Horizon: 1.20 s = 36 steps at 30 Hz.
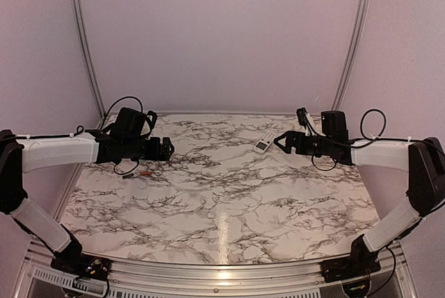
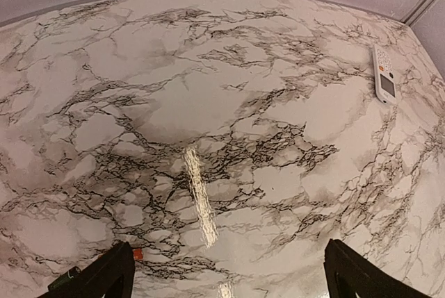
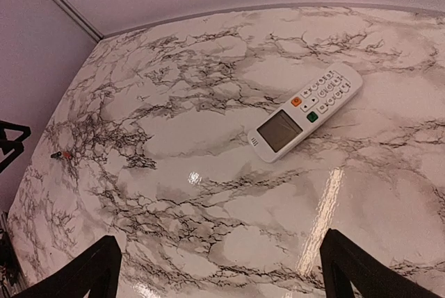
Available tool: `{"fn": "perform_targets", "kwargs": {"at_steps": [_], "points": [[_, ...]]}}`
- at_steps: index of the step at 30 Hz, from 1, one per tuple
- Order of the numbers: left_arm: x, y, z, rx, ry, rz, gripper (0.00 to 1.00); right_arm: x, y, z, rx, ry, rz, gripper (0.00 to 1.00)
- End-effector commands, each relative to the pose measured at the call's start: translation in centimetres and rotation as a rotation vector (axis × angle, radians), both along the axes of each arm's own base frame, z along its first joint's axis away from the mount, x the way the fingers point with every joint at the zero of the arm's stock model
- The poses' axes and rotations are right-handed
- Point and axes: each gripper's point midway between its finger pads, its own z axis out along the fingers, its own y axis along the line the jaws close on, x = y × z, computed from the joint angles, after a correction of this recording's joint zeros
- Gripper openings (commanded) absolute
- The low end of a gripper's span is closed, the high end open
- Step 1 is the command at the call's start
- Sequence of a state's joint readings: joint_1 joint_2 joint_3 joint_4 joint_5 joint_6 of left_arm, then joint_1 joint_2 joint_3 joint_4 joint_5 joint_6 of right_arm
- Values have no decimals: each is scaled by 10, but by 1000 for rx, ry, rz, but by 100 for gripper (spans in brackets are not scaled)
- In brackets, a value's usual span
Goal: Load the batteries into the remote control
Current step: Adjust the remote control at the center of the board.
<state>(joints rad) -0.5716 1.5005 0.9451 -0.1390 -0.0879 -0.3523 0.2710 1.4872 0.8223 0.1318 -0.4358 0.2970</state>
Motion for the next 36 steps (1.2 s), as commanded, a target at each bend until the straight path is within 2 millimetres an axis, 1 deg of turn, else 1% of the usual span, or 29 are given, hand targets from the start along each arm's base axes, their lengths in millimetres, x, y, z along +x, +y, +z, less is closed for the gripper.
{"fn": "perform_targets", "kwargs": {"at_steps": [1,2,4,10,12,13,15,21,22,24,29,32,36], "points": [[7,2,6,11,-34,37,99,10,-1,5,-65,8,-54,99],[7,3,8,11,-39,41,99,13,-2,5,-74,13,-66,99],[9,4,13,10,-51,53,99,15,-3,-4,-101,53,-78,99],[14,11,26,10,-87,103,99,34,-2,-27,-131,150,-117,99],[15,12,29,10,-95,112,99,42,2,-37,-133,187,-125,98],[15,13,31,12,-100,116,99,48,5,-37,-133,193,-128,98],[16,15,36,13,-111,126,99,57,10,-47,-145,216,-130,97],[15,20,44,9,-131,147,99,84,23,-62,-139,254,-139,95],[15,20,45,10,-133,149,99,86,23,-71,-145,273,-139,94],[15,21,47,8,-136,148,99,93,24,-79,-161,288,-149,93],[16,20,55,-8,-153,153,99,113,30,-89,-176,305,-159,91],[17,21,62,-14,-168,158,99,120,32,-104,-205,333,-166,90],[19,19,67,-25,-181,159,99,130,43,-114,-230,340,-154,88]]}}
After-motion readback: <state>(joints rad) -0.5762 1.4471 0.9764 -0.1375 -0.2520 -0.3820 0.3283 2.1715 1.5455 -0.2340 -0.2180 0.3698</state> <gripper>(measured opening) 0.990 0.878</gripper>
